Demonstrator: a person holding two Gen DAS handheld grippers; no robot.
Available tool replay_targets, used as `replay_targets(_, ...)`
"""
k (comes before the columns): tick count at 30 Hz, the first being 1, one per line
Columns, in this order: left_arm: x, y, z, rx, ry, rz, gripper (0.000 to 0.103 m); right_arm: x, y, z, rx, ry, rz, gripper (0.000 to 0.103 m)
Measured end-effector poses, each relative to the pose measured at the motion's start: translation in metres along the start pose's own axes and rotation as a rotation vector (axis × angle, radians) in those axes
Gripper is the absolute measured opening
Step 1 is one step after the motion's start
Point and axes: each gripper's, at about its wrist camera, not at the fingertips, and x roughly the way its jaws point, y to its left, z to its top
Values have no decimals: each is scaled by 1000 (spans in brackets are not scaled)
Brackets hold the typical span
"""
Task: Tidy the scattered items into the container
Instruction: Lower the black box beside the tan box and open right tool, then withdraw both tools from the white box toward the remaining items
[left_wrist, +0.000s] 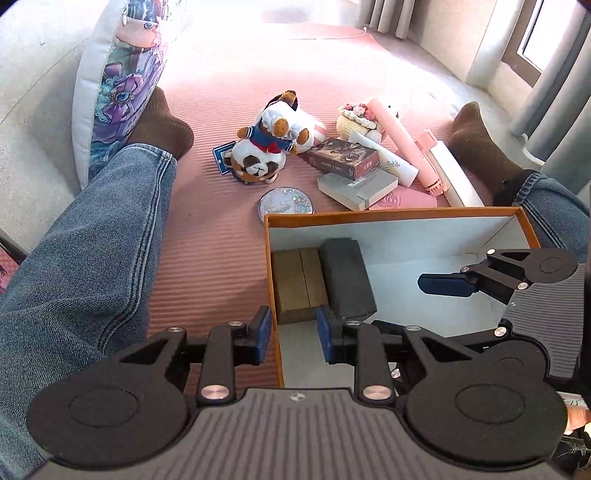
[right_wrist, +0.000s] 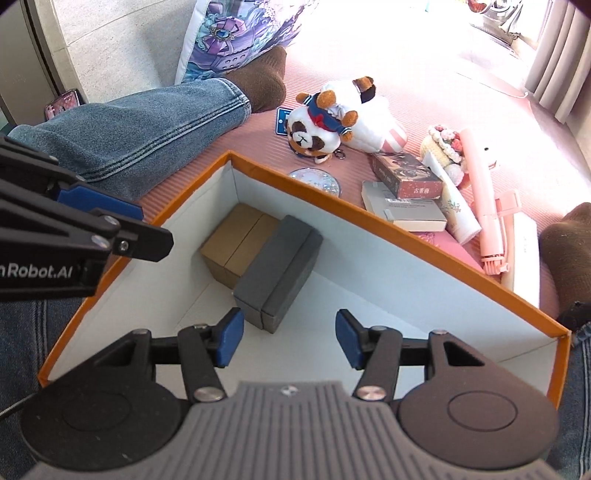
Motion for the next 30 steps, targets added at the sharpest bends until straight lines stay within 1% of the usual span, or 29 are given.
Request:
replay_targets(3,-7,-4,1,-7,-22,-17,30,-17,-9,-7,47,-19,9,62)
replay_targets(6,-12,-8,2,-10,-40,-33,30,-36,-21,-14,111,-43,23,62)
replay_targets(11,-19,-13,4,-22,-61,-53,30,-58,-36,-21,173,-70,-29,62)
replay_targets(15,-20,-16,4,-14,-68,-51,30,-68,-49,-27,228,-83,-41,61)
replay_targets(18,-19,-17,3,-14,-63,-57,31,-71,-54,-30,240,-94,-71,61)
replay_targets(20,-18,-18,3,-14,-59,-73,31,-72,-57,-33,241,-102,-88,61)
replay_targets(23,-16,-20,5,3,-46,-87,31,-73,-62,-35,250,-117,-87,59)
replay_targets(24,-15,-21,7,12,-44,-84,31,-73,-64,-35,252,-124,-86,56)
replay_targets(25,-14,-21,9,18,-43,-81,31,-73,-66,-35,249,-130,-86,54)
replay_targets(30,-8,-19,22,27,-33,-95,31,-75,-76,-31,216,-158,-98,54)
